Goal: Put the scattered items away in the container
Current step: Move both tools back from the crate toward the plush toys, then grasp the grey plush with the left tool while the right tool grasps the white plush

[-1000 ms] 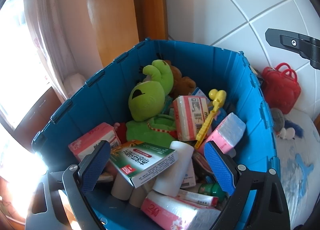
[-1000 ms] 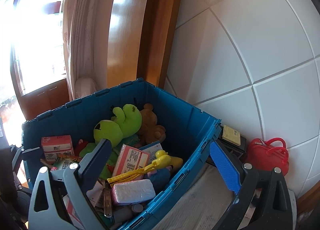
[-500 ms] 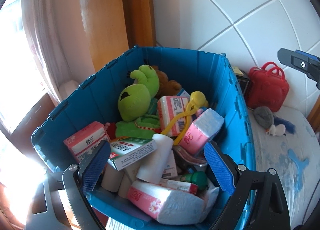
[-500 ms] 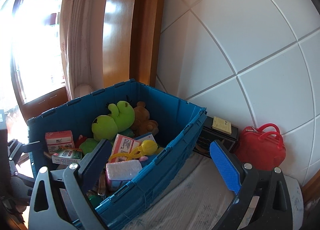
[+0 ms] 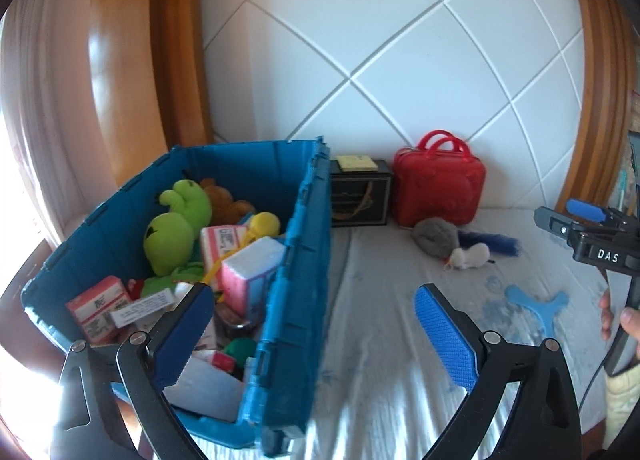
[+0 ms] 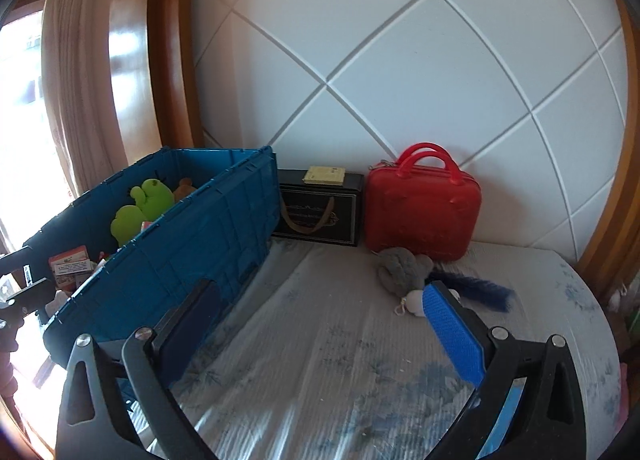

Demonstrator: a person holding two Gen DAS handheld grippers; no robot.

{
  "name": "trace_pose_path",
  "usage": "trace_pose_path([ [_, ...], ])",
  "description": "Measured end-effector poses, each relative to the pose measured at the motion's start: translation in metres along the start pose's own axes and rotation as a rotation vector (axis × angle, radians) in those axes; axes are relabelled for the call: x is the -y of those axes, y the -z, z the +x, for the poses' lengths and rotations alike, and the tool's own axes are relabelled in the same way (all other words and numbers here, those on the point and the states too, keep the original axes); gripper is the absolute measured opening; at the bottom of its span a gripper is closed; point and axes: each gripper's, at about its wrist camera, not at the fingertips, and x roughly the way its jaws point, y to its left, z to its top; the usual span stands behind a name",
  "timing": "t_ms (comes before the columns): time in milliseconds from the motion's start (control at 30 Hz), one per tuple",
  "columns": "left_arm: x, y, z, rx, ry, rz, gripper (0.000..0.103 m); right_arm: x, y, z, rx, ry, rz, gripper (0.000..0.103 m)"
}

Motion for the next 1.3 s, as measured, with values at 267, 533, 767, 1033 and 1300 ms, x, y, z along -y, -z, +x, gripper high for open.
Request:
trace_pose_path([
  [267,0.081,0.021,0.043,-0.094,0.106,0.027,0.102,0.125,0.057,-0.042,-0.068,0.179,0.172,0.103],
  [533,0.15,0.045,0.098,-0.231,0.139,0.042,0.102,0.237,0.121,-0.042,-0.206,0.307,0.334,0.103],
  [767,0.196,0.053,0.146,-0.303,0.113,0.054,0.102,0.304,0.149,-0.02,-0.288,0.327,0.398,0.103],
  [1033,0.227,0.034,0.224,-0.355,0.074,0.038,0.102,0.343,0.133,0.044,-0.322,0.29,0.386,0.103],
  [1300,0.257,0.005,0.323,-0.426,0.049,0.018,0.102,0.353,0.114,0.145,-0.399,0.214,0.334,0.103],
])
